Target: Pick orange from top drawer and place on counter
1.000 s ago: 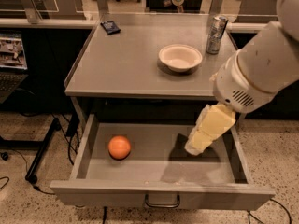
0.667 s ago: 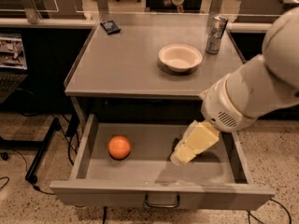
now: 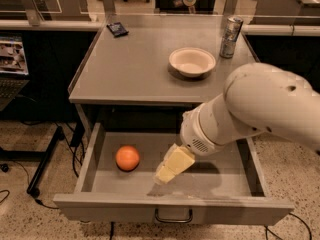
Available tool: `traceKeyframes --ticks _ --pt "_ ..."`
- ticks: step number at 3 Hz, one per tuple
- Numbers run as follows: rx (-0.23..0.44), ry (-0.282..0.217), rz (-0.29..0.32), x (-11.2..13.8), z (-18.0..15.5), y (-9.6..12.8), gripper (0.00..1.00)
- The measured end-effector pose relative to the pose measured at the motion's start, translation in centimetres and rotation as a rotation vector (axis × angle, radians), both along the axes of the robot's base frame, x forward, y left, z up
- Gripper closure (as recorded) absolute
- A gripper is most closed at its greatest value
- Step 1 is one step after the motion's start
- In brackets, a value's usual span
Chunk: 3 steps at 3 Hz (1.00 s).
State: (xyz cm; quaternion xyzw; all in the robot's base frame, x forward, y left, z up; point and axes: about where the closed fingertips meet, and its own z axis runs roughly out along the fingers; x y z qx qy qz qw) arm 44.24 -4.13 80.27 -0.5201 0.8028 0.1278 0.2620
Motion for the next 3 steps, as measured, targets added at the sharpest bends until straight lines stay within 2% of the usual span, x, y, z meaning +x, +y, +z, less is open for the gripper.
traceKeyframes --ticks 1,2,3 --pt "-0.002 -0.015 0.005 0.5 -0.6 0.7 0.00" --pt "0.009 0.019 -0.064 0.2 -2.1 0.1 0.00" --pt "0.023 0.022 -0.129 1.6 -4.6 0.4 0.00"
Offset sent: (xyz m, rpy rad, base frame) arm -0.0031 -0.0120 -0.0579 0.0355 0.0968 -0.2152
